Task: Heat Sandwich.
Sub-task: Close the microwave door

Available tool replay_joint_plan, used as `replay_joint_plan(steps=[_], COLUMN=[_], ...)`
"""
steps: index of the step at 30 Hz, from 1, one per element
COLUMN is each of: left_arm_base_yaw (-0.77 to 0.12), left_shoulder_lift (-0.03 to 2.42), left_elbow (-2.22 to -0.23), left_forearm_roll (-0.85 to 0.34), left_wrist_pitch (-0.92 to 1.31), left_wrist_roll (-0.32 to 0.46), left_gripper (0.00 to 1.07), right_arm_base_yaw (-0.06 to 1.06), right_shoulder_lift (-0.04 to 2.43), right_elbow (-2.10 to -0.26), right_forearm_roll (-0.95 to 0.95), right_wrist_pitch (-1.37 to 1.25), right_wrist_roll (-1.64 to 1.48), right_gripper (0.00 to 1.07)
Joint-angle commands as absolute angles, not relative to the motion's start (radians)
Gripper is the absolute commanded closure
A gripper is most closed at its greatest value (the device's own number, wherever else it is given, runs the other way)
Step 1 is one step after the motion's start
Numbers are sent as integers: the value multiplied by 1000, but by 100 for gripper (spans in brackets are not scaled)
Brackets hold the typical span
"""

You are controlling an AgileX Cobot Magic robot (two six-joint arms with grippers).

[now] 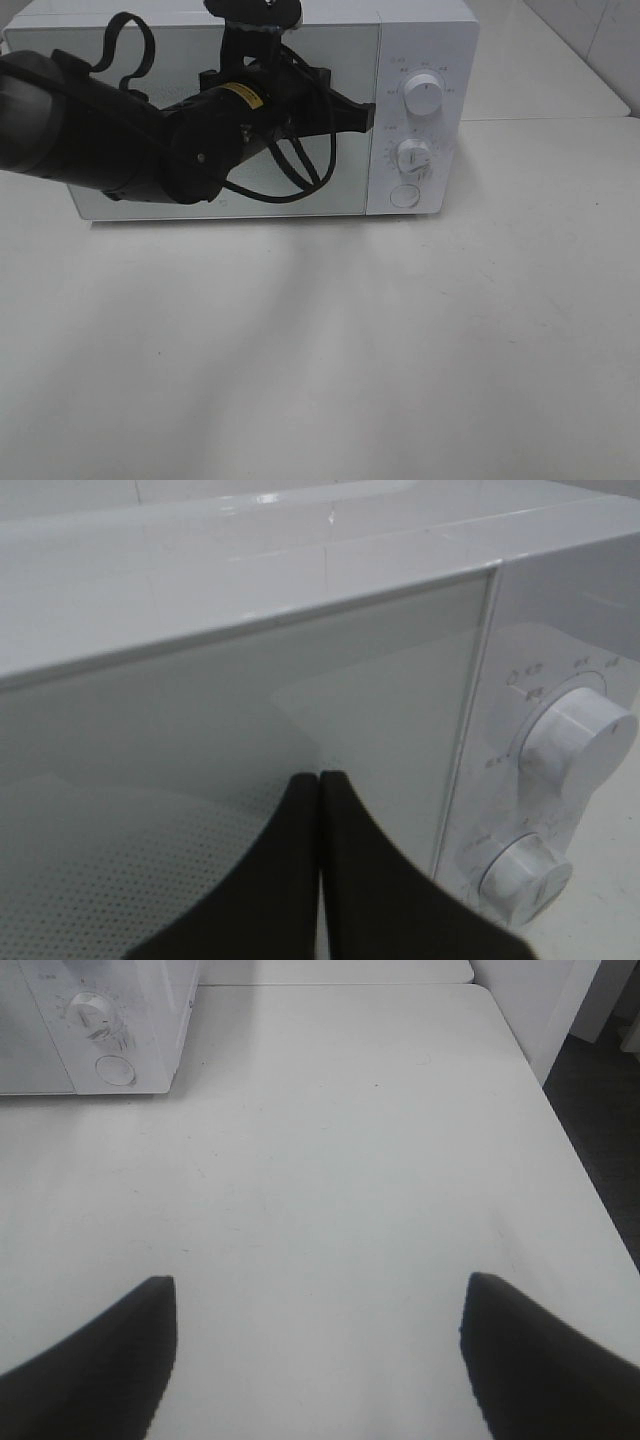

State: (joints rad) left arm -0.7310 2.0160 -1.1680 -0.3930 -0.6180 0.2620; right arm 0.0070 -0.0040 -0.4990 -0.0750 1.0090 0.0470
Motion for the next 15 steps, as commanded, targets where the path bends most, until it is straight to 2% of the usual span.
replay_joint_plan(steps=[1, 15], left_arm_base_yaw=[-711, -725], left_shoulder_lift=[2020, 1993], left_elbow=[-1188, -1156], left_forearm_roll=[-449, -450], left_wrist_pitch=[-665, -641], left_wrist_roll=[260, 260], left_gripper=[107, 107], right_arm_base_yaw=[0, 0], right_shoulder_lift=[-31, -31], right_elbow=[-497, -497], right_forearm_roll=[-72, -72], right_wrist_pitch=[994, 994], right_wrist_roll=[38, 38], right_gripper=[32, 32])
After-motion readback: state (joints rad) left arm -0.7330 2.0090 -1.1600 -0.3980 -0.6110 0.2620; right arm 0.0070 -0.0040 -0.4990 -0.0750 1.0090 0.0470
